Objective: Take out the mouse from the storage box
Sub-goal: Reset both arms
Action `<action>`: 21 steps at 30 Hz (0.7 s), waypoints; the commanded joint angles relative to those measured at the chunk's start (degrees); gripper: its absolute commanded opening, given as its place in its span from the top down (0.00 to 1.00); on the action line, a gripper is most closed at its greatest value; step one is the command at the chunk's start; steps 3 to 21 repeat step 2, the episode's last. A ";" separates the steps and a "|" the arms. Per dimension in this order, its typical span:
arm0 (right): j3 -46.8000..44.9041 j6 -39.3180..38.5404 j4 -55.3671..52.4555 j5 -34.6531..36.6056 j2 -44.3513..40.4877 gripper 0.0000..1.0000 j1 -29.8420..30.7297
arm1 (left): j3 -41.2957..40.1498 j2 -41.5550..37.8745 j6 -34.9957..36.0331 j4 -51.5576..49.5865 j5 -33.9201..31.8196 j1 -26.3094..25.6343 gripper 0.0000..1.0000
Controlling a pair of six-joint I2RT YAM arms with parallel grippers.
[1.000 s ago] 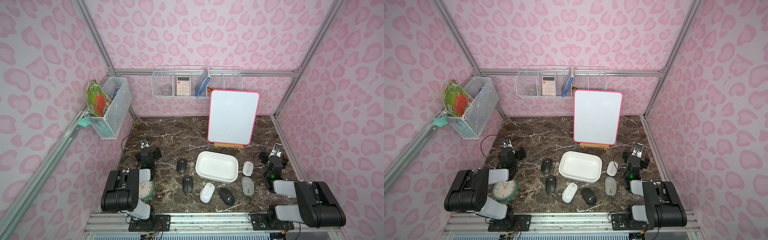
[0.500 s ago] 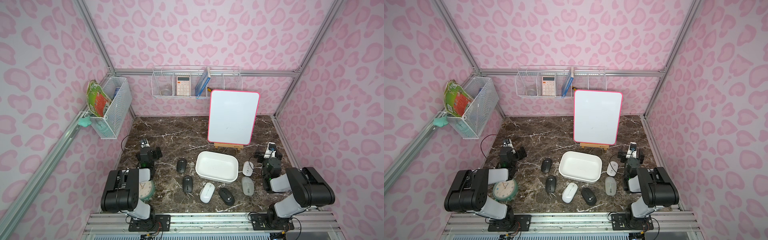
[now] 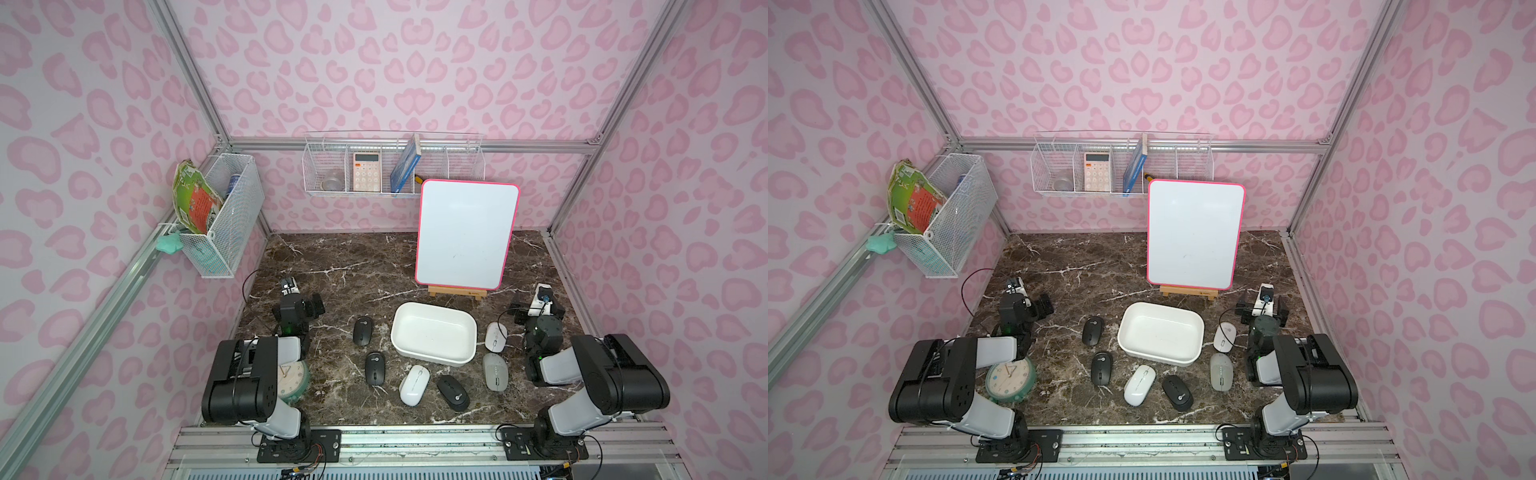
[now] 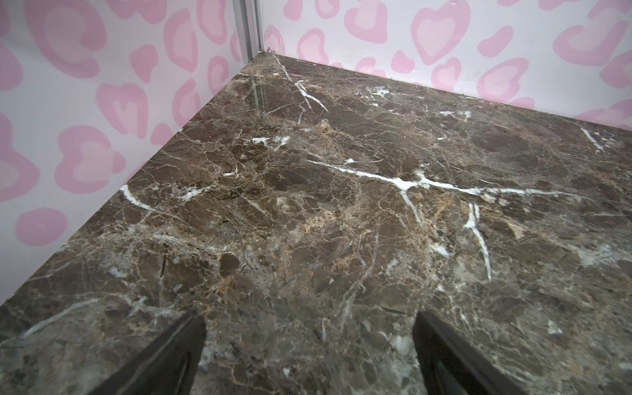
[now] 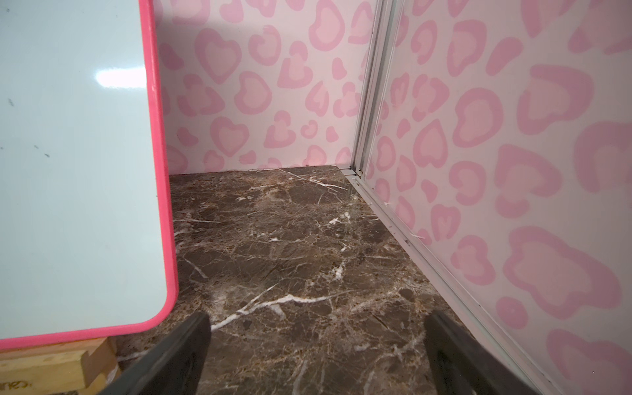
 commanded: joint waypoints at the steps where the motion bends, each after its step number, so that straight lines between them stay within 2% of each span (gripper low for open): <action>1: -0.04 0.51 1.88 0.63 0.08 0.00 -0.01 | 0.07 -0.12 -0.27 0.66 0.28 0.10 0.01; 21: -0.04 0.51 1.87 0.62 0.07 0.00 0.05 | -0.07 -0.18 -0.29 0.79 0.28 0.11 0.01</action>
